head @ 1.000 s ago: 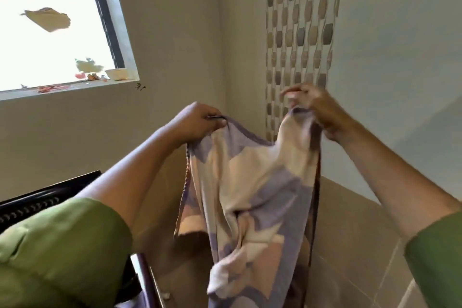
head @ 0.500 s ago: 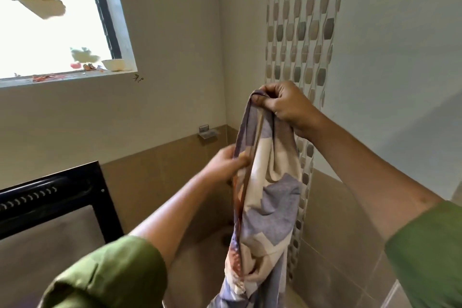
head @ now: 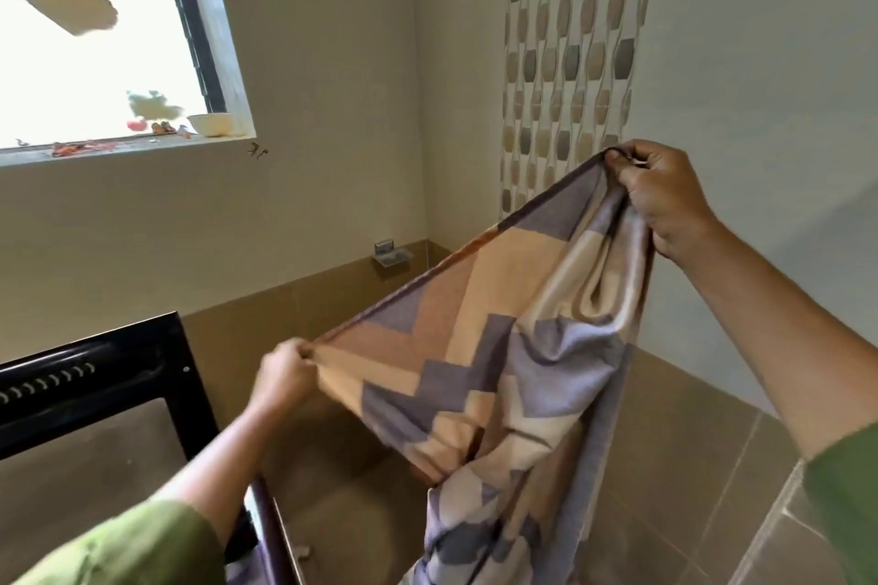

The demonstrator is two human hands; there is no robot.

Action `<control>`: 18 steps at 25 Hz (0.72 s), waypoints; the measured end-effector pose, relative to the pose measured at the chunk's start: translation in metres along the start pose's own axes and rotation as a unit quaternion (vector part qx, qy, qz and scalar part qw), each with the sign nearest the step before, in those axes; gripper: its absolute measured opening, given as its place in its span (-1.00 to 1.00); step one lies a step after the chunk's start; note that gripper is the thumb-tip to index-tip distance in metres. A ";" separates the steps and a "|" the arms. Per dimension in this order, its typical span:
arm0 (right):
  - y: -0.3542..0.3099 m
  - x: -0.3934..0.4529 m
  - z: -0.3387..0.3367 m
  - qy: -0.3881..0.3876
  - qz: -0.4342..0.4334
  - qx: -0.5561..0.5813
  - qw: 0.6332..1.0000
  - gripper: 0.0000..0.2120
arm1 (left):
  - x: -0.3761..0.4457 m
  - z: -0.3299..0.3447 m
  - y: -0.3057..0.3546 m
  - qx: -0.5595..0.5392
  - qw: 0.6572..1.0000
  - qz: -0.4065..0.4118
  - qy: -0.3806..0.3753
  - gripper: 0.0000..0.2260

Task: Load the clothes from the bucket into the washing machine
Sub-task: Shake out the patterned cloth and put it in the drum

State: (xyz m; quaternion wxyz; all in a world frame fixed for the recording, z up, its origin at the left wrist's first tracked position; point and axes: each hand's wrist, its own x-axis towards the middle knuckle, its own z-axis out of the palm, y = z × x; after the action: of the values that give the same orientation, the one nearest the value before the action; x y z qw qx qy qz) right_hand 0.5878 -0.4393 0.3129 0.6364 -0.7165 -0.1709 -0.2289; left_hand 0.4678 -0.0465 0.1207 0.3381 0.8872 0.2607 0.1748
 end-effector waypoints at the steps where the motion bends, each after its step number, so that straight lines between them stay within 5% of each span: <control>1: 0.005 0.005 -0.005 0.007 -0.001 -0.030 1.000 -0.78 | 0.010 -0.025 0.009 -0.025 0.997 0.015 0.065 -0.81; 4: 0.012 0.016 -0.019 0.069 -0.032 -0.153 0.985 -0.78 | 0.026 -0.090 0.059 -0.137 0.964 0.026 0.225 -0.84; 7: -0.008 0.023 0.005 0.240 -0.016 -0.048 0.969 -0.78 | -0.004 -0.115 0.138 -0.331 0.878 -0.009 0.346 -0.76; 8: -0.025 0.021 0.026 0.253 0.024 0.033 0.967 -0.80 | -0.022 -0.111 0.168 -0.411 0.848 -0.013 0.334 -0.72; 10: -0.049 0.001 0.088 0.112 0.073 0.169 0.977 -0.70 | -0.072 -0.083 0.222 -0.540 0.814 -0.008 0.213 -0.68; 13: -0.054 -0.043 0.149 -0.066 -0.048 -0.014 0.997 -0.77 | -0.122 -0.029 0.267 -0.534 0.841 0.051 0.078 -0.66; 18: -0.035 -0.045 0.125 -0.150 -0.102 -0.084 0.980 -0.85 | -0.061 0.000 0.236 -0.353 0.926 0.056 0.122 -0.81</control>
State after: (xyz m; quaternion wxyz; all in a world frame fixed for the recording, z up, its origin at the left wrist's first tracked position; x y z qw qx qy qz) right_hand 0.5457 -0.3086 0.3067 0.5144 -0.7726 -0.3164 -0.1959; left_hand 0.5002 -0.2318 0.2754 0.5847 0.6956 0.1714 0.3807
